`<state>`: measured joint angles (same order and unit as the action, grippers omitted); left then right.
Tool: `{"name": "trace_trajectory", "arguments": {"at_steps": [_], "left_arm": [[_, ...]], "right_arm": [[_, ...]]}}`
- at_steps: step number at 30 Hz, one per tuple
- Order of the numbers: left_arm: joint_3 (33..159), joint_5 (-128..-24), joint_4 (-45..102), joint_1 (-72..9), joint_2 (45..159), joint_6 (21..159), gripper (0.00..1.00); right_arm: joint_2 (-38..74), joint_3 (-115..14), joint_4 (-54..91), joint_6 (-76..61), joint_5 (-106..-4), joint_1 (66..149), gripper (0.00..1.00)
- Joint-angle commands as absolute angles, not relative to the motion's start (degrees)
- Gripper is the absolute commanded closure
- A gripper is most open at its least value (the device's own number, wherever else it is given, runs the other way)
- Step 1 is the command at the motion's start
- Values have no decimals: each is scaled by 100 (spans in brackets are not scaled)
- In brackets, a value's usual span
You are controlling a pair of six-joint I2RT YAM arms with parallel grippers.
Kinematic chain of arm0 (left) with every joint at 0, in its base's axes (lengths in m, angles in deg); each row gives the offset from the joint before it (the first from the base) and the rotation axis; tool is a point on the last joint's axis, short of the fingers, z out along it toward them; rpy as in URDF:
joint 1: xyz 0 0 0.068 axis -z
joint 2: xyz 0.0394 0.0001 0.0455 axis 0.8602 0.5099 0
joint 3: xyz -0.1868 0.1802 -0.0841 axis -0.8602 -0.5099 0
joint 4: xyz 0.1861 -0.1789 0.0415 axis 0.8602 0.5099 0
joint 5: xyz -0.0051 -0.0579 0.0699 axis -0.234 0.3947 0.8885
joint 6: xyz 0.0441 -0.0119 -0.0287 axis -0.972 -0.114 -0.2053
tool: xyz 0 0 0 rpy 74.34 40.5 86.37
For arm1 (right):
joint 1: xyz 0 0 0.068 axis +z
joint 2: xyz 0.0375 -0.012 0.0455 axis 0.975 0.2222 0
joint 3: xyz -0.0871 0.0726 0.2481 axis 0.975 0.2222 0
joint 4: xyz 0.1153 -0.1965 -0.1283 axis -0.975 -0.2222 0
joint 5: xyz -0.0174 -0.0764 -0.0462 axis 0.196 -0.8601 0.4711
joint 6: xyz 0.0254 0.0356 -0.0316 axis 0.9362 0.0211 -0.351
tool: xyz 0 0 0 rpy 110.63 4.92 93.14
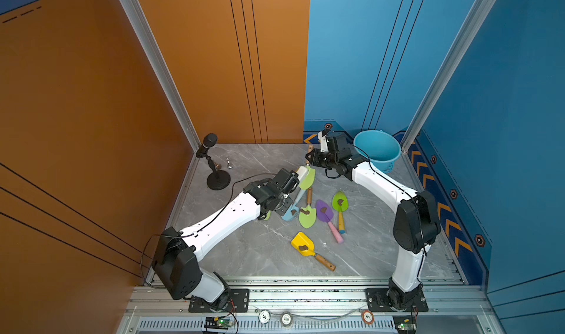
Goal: Brush the soil off the hand trowel and place it into the bucket
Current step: Brush off the soil from the hand trowel.
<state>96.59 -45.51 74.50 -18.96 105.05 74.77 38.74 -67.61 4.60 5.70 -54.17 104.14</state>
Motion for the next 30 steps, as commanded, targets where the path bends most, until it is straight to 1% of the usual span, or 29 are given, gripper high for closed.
{"name": "trace_trajectory", "arguments": {"at_steps": [1, 6, 13, 16, 21, 26, 30], "left_arm": [[9767, -4488, 7266, -1964, 10845, 7221, 100], [9527, -4371, 7274, -1600, 10966, 7237, 100], [9121, -4494, 7458, -1153, 10594, 7732, 100], [9423, -4423, 7450, -1218, 10464, 7706, 100], [10063, -4287, 7350, -1559, 10656, 7269, 100], [9910, -4502, 7028, -1871, 10933, 7168, 100], [9618, -4486, 7001, -1772, 11069, 7269, 100]], "right_arm": [[3704, -6931, 412, 502, -5477, 10437, 87], [3656, -6985, 374, 512, -5508, 10432, 87], [3744, -7204, 212, 407, -5583, 10384, 88], [3738, -7267, 173, 362, -5558, 10363, 87], [3705, -7293, 87, 352, -5496, 10370, 87], [3582, -7134, 142, 396, -5486, 10397, 87], [3467, -7071, 227, 487, -5561, 10363, 87]]}}
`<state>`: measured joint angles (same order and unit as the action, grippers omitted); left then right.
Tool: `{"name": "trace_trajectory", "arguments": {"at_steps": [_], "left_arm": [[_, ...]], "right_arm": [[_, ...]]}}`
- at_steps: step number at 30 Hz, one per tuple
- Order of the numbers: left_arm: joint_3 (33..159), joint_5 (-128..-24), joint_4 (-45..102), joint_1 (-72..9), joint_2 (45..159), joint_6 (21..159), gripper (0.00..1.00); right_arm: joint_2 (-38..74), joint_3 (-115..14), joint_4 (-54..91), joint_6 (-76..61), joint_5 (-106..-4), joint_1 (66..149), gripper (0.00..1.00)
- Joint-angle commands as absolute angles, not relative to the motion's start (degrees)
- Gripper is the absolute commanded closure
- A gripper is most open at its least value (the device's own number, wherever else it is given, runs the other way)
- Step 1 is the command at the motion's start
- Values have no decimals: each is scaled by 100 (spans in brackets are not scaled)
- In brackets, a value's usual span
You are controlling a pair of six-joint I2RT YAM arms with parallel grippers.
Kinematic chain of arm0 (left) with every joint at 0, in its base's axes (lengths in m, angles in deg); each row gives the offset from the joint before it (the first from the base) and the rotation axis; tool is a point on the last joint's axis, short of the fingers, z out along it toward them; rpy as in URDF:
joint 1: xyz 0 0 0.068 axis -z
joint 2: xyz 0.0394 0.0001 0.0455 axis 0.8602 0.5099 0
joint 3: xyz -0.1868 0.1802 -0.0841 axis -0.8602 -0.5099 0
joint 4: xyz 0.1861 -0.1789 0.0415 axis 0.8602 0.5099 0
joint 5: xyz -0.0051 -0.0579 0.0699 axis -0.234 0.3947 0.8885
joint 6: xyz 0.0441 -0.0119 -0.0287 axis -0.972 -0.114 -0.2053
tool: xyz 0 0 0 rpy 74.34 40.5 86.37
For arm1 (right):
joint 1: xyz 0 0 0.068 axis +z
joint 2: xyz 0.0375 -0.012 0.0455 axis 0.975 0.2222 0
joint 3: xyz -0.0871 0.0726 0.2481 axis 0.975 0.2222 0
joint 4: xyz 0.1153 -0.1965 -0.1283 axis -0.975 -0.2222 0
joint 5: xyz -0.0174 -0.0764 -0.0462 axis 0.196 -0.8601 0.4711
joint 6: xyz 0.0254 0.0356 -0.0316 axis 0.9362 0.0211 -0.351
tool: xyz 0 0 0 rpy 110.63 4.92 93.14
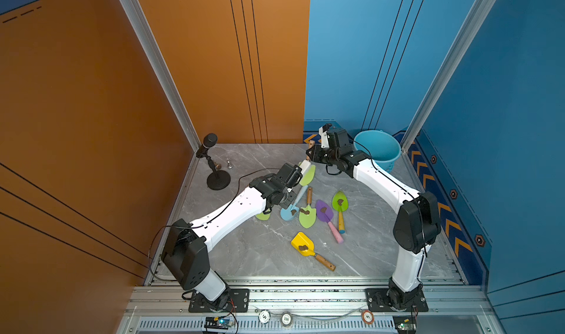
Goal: Brush the soil off the hand trowel and place it into the bucket
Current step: Brush off the soil from the hand trowel.
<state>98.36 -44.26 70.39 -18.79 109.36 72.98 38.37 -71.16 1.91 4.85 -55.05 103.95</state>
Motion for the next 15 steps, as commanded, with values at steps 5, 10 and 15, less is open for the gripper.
{"name": "trace_trajectory", "arguments": {"at_steps": [5, 10, 15], "left_arm": [[9100, -4437, 7001, -1443, 10805, 7605, 100], [8824, -4349, 7192, -1121, 10455, 7861, 100], [9076, -4922, 7398, -1491, 9728, 8267, 100]], "right_arm": [[3425, -7074, 343, 632, -5562, 10207, 87], [3478, -7260, 406, 641, -5487, 10046, 87], [3383, -7160, 764, 353, -5407, 9993, 88]]}}
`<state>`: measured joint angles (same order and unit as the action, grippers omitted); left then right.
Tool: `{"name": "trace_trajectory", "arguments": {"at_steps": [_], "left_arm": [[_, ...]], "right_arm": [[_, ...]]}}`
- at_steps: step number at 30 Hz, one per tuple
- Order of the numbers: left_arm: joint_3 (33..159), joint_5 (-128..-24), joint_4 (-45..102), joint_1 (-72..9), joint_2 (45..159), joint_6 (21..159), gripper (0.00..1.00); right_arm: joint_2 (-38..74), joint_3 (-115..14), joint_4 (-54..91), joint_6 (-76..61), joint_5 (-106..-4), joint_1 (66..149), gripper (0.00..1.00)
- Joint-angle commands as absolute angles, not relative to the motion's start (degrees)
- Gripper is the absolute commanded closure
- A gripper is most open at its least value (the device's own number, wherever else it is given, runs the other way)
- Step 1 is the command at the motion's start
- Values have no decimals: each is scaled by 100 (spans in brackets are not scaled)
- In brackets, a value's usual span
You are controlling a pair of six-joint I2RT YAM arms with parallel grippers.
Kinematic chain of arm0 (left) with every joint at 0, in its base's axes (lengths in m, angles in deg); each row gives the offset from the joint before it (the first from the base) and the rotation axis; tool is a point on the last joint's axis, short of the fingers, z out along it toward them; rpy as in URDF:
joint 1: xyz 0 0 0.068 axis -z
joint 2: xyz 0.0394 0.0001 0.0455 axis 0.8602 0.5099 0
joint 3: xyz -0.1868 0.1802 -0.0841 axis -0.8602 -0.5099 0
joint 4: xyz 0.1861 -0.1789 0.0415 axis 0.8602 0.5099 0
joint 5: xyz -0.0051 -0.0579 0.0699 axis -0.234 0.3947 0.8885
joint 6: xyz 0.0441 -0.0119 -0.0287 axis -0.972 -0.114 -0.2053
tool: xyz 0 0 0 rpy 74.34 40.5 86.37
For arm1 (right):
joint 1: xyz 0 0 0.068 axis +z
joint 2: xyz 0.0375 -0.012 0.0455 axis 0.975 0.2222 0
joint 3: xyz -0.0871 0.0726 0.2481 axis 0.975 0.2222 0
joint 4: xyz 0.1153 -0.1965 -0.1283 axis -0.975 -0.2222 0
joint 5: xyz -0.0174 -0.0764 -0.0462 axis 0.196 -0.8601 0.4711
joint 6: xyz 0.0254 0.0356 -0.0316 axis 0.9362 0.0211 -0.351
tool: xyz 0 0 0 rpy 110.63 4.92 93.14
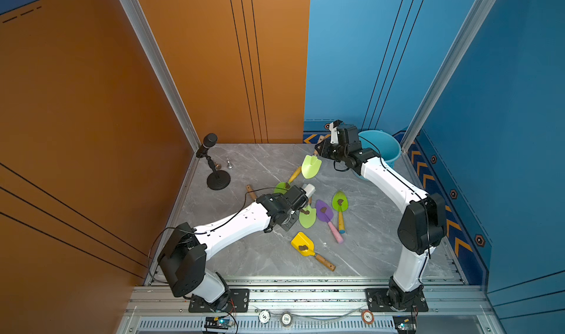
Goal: Brush the soil off the hand trowel and place it into the bucket
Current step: Brush off the soil from the hand trowel.
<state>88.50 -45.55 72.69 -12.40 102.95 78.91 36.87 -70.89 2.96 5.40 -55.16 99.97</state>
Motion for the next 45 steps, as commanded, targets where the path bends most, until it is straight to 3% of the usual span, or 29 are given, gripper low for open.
{"name": "trace_trajectory", "arguments": {"at_steps": [1, 5, 8, 14, 23, 30, 39, 45], "left_arm": [[9107, -5397, 7333, -1756, 9537, 8353, 100], [8945, -7394, 6986, -3119, 9034, 8801, 100], [8985, -9109, 6944, -4093, 9051, 9003, 100], [9331, -11357, 7036, -4807, 9496, 8921, 100], [9842, -12251, 7421, -4876, 9885, 8435, 100], [10067, -12811, 7649, -4846, 10018, 8220, 100], [9204, -12326, 7837, -3973, 10082, 7974, 100], [9130, -11752, 7839, -4151, 9833, 8117, 100]], "right_arm": [[3325, -7044, 945, 308, -5378, 9979, 88], [3135, -6529, 1638, -17, -5040, 9941, 89], [3002, -6045, 2463, -364, -4222, 9931, 90], [2978, -5762, 4138, -134, -2608, 9741, 93], [3303, -6664, 4420, -105, -704, 9678, 98], [3616, -7424, 4003, -88, -151, 9737, 98], [3678, -7645, 4330, 196, -66, 9799, 99], [3663, -7643, 4260, 299, 85, 9839, 99]]}}
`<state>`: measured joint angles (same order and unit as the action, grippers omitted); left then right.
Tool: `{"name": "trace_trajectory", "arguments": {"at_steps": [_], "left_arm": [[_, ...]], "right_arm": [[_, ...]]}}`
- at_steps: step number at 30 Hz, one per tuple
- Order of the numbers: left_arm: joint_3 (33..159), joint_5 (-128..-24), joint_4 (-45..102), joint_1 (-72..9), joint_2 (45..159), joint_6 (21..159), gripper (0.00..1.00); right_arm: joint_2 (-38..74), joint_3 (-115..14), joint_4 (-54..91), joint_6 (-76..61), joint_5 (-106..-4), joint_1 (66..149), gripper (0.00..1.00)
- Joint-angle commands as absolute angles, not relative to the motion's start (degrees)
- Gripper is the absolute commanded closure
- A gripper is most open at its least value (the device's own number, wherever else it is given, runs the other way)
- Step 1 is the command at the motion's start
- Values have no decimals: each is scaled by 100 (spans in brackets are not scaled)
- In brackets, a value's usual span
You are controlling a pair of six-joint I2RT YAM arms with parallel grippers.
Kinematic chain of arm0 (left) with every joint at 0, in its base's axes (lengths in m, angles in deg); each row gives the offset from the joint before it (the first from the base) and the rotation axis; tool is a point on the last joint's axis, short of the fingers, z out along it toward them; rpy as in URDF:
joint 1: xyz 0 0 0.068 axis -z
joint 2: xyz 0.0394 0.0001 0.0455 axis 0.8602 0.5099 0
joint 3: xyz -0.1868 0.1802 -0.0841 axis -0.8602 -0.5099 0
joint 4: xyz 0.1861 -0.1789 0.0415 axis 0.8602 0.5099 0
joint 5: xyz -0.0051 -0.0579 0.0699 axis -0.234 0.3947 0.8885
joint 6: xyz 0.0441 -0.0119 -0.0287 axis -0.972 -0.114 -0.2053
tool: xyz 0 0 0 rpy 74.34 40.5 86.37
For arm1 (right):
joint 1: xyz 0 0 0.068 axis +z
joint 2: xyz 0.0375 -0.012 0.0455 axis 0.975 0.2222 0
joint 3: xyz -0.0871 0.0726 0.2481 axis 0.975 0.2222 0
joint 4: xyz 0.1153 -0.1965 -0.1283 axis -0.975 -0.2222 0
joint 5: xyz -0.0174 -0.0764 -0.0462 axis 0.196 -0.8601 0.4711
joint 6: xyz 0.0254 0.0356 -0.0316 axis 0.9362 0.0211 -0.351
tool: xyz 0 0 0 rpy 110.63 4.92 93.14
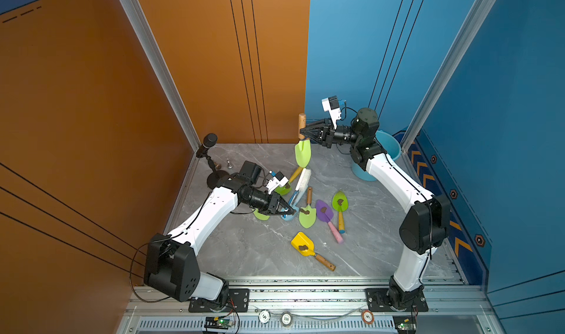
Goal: Brush the soil off the hand trowel and place it into the bucket
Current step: Brush off the soil from the hand trowel.
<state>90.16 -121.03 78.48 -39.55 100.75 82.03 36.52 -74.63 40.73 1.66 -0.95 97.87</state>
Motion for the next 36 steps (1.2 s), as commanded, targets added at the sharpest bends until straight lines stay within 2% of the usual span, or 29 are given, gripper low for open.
{"name": "trace_trajectory", "arguments": {"at_steps": [1, 4, 7, 12, 18, 25, 31, 36], "left_arm": [[9206, -11767, 7834, -4311, 9772, 8162, 100], [9482, -12091, 7687, -4845, 9665, 8380, 100], [9836, -12199, 7687, -4917, 9611, 8407, 100], [9935, -12233, 7687, -4423, 9608, 8365, 100], [9200, -12343, 7686, -3895, 9705, 8191, 100], [8390, -12013, 7646, -3841, 9979, 8048, 100], [8409, -11475, 7023, -4136, 9794, 8660, 100], [8652, -9653, 6964, -4123, 9629, 9052, 100]], "right_arm": [[3656, -7643, 4222, 308, 120, 9852, 99], [3609, -7576, 4161, 275, 87, 9885, 98], [3571, -7487, 4157, 256, -11, 9917, 99], [3658, -7571, 4148, 265, 11, 10035, 99], [3758, -7879, 4137, 304, -98, 10028, 98], [3747, -7863, 3963, 134, -634, 9904, 98], [3600, -7757, 3329, -458, -2012, 9724, 98], [3370, -7594, 2142, -1368, -4852, 9600, 98]]}}
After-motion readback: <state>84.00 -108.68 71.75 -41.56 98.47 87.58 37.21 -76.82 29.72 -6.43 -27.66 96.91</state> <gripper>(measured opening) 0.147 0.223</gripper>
